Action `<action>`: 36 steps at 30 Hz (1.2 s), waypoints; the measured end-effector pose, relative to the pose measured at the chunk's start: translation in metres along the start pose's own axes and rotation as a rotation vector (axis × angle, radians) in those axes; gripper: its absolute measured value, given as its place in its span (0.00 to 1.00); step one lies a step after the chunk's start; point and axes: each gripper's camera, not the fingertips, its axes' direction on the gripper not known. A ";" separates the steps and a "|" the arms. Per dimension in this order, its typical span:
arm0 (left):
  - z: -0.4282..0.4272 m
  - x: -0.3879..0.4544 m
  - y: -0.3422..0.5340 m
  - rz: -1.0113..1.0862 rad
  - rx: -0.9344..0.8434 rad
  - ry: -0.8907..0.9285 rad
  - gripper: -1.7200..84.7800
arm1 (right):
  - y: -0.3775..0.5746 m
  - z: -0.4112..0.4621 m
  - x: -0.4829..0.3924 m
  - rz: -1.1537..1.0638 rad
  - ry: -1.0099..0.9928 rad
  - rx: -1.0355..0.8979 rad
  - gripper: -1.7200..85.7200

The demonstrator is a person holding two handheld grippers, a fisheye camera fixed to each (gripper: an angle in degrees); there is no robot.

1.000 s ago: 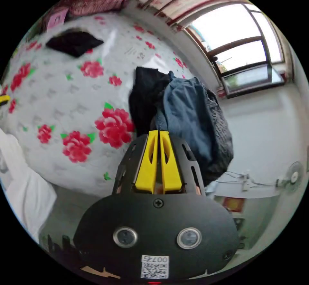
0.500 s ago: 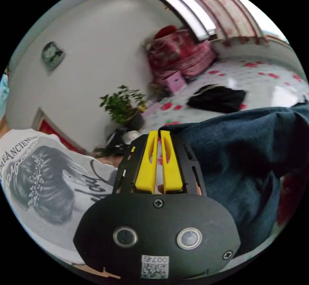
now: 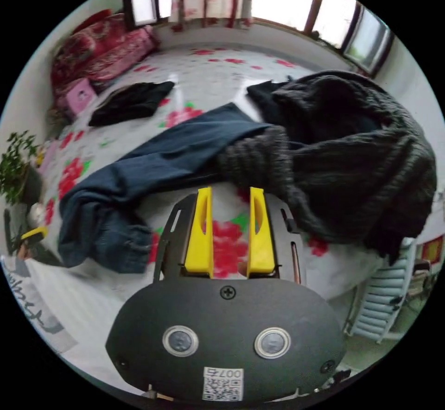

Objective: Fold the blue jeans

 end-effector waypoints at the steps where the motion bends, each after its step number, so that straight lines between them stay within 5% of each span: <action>1: 0.000 0.010 -0.004 0.033 0.002 0.012 0.14 | -0.010 0.002 0.011 0.010 0.077 0.004 0.11; 9: 0.057 0.194 -0.067 0.678 -0.128 -0.085 0.16 | -0.068 0.097 0.027 -0.053 0.025 -0.391 0.07; 13: 0.116 0.219 -0.071 0.813 -0.248 -0.237 0.10 | -0.112 0.053 0.053 -0.102 0.079 -0.256 0.03; 16: 0.082 0.192 -0.077 0.655 -0.218 -0.217 0.06 | -0.146 -0.056 0.143 0.104 0.175 0.042 0.03; 19: 0.022 0.131 -0.067 0.451 -0.098 -0.399 0.02 | -0.133 -0.154 0.232 0.424 0.483 0.288 0.04; 23: -0.053 0.038 -0.052 0.010 0.026 -0.461 0.01 | -0.106 -0.198 0.265 0.548 0.557 0.333 0.07; 27: -0.065 0.019 -0.038 -0.132 0.083 -0.489 0.03 | -0.076 -0.150 0.191 0.352 0.208 0.426 0.09; 31: -0.052 0.029 -0.024 -0.125 0.032 -0.573 0.07 | -0.075 -0.009 0.053 0.021 -0.322 0.080 0.10; 36: -0.077 0.008 0.011 -0.223 0.052 -0.584 0.08 | -0.071 0.066 -0.107 -0.367 -0.354 -0.142 0.11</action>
